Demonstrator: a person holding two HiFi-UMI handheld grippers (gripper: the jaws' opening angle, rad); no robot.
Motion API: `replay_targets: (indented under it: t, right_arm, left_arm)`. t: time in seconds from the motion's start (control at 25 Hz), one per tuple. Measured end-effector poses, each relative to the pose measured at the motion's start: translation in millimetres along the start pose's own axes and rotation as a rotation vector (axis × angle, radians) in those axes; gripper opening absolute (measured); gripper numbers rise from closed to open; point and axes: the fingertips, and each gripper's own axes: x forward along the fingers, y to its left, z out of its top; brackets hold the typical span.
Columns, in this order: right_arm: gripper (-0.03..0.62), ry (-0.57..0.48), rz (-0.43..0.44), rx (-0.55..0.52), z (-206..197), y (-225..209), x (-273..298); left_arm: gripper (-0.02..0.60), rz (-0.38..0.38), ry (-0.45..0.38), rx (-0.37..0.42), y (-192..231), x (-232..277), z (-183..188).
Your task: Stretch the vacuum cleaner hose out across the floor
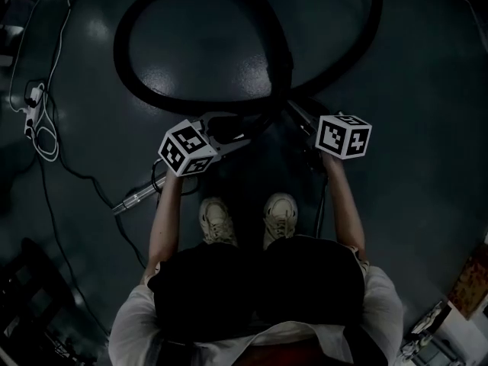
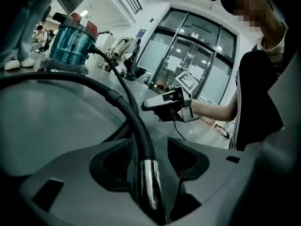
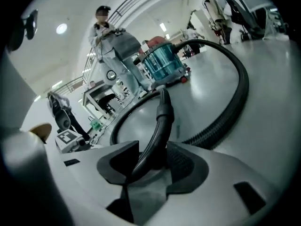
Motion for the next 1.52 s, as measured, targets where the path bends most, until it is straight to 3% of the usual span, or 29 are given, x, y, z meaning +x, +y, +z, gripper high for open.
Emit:
replay_targets:
  t: [0.2,0.48,0.68,0.88,1.04,1.12,1.2,1.28,1.32,1.4,1.44,1.48,1.52]
  right_arm:
    - [0.193,0.089,0.056,0.096,-47,21,16]
    - [0.193,0.108,0.039,0.140,-51,15,26]
    - [0.193,0.209,0.141,0.337,-61,19,41]
    - [0.193,0.089,0.116,0.388,-60,20,40]
    - [0.195,0.009,0.015,0.346,-37,-10,18]
    - [0.195,-0.018,-0.084,0.275,-18,-44,-2]
    - [0.195,-0.025,-0.195,0.201,-1,-79,-23]
    - [0.196,-0.021,-0.344,0.059,17,-110,-41]
    - [0.196,-0.002,-0.443,-0.079,27,-122,-48]
    - [0.156,0.091,-0.698,-0.560,52,-135,-55]
    - [0.006,0.149,-0.818,-0.838,67,-136,-56]
    - [0.006,0.188,-0.889,-1.038,82,-134,-55]
    - [0.006,0.186,-0.890,-1.099,96,-130,-53]
  left_arm:
    - [0.241,0.008,0.165,0.097,-11,28,-25]
    - [0.241,0.009,0.166,0.096,-12,33,-25]
    - [0.239,0.017,0.174,0.092,-11,38,-26]
    - [0.239,0.038,0.177,0.123,-14,44,-19]
    - [0.239,0.040,0.061,0.128,-18,35,9]
    - [0.239,0.101,0.033,0.153,-7,20,21]
    - [0.239,0.194,0.057,0.174,18,5,20]
    - [0.239,0.248,0.079,0.112,48,-5,12]
    - [0.239,0.243,0.059,0.045,60,-8,10]
    - [0.239,0.181,-0.056,-0.112,67,-12,21]
    - [0.239,0.136,-0.123,-0.186,65,-13,30]
    - [0.239,0.101,-0.173,-0.240,63,-12,37]
    - [0.239,0.088,-0.192,-0.259,60,-9,41]
